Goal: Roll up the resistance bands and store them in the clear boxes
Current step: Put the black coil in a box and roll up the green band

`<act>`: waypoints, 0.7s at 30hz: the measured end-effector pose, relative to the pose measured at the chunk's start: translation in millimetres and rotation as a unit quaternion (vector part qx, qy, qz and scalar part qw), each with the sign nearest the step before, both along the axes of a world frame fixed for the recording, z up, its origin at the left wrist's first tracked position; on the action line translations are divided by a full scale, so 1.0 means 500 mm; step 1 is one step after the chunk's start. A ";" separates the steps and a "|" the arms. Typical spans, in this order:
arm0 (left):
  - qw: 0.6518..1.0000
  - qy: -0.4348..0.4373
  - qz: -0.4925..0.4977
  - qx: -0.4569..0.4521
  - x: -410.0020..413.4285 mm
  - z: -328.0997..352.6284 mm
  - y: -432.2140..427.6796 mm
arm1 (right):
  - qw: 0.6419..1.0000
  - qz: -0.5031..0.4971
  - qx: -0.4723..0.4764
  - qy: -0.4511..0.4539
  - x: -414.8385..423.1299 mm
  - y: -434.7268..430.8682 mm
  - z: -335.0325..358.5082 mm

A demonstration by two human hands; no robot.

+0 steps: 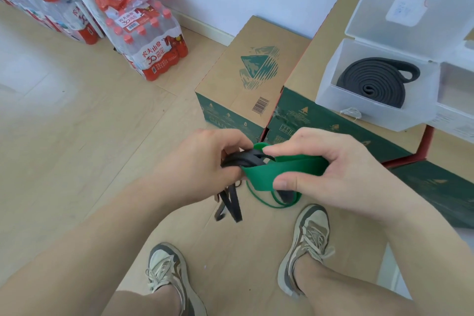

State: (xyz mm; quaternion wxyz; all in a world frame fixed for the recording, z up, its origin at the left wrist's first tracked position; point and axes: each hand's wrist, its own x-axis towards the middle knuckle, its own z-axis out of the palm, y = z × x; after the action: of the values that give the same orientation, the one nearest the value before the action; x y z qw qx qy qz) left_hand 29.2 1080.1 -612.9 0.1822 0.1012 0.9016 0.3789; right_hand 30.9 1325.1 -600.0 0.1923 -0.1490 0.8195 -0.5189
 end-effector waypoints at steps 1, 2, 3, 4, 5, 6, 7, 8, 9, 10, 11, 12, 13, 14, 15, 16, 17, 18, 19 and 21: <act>1.000 -0.004 -0.005 -0.004 -0.002 0.002 -0.002 | 1.000 -0.012 0.006 0.008 -0.002 0.002 -0.002; 1.000 -0.013 -0.009 -0.004 -0.003 0.007 -0.005 | 1.000 -0.019 0.014 0.018 -0.005 0.005 -0.005; 1.000 -0.027 -0.010 0.001 -0.004 0.014 -0.008 | 0.999 -0.020 0.027 0.025 -0.007 0.007 -0.007; 0.999 -0.047 -0.014 0.011 -0.005 0.022 -0.011 | 0.998 -0.016 0.045 0.031 -0.008 0.009 -0.011; 0.997 -0.072 -0.024 0.025 -0.006 0.031 -0.015 | 0.997 -0.010 0.069 0.036 -0.009 0.009 -0.014; 0.994 -0.101 -0.040 0.035 -0.006 0.038 -0.021 | 0.995 -0.001 0.096 0.041 -0.008 0.007 -0.016; 0.989 -0.130 -0.059 0.037 -0.007 0.046 -0.027 | 0.991 0.011 0.128 0.046 -0.008 0.004 -0.018; 0.984 -0.157 -0.080 0.027 -0.008 0.052 -0.033 | 0.986 0.027 0.158 0.052 -0.007 -0.001 -0.019; 0.980 -0.171 -0.097 0.014 -0.007 0.058 -0.038 | 0.981 0.043 0.179 0.059 -0.006 -0.006 -0.020; 0.981 -0.167 -0.101 0.010 -0.006 0.061 -0.040 | 0.978 0.062 0.187 0.068 -0.005 -0.011 -0.024; 0.985 -0.147 -0.089 0.017 -0.006 0.062 -0.041 | 0.974 0.082 0.195 0.076 -0.003 -0.015 -0.029; 0.990 -0.120 -0.065 0.037 -0.004 0.062 -0.039 | 0.970 0.100 0.206 0.080 0.000 -0.019 -0.033; 0.993 -0.094 -0.037 0.061 -0.002 0.061 -0.034 | 0.966 0.109 0.218 0.079 0.001 -0.022 -0.035; 0.994 -0.074 -0.014 0.077 -0.001 0.060 -0.028 | 0.965 0.110 0.225 0.076 0.000 -0.024 -0.037; 0.995 -0.063 0.000 0.077 -0.003 0.058 -0.026 | 0.967 0.104 0.224 0.070 -0.003 -0.024 -0.036; 0.996 -0.064 0.003 0.068 -0.006 0.055 -0.029 | 0.970 0.094 0.215 0.061 -0.006 -0.021 -0.033; 0.996 -0.075 -0.005 0.052 -0.009 0.054 -0.035 | 0.974 0.083 0.205 0.052 -0.008 -0.017 -0.029; 0.996 -0.086 -0.014 0.030 -0.012 0.054 -0.043 | 0.976 0.077 0.199 0.045 -0.008 -0.013 -0.026; 0.996 -0.089 -0.016 0.015 -0.014 0.053 -0.049 | 0.975 0.079 0.202 0.042 -0.008 -0.010 -0.023; 0.997 -0.069 0.012 0.009 -0.017 0.050 -0.054 | 0.967 0.100 0.234 0.035 -0.007 -0.013 -0.023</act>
State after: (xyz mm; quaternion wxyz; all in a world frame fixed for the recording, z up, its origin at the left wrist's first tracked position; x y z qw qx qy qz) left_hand 20.6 1053.2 -587.7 0.2389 0.0657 0.8844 0.3955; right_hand 27.6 1318.8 -611.5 0.2438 -0.1991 0.9051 -0.2857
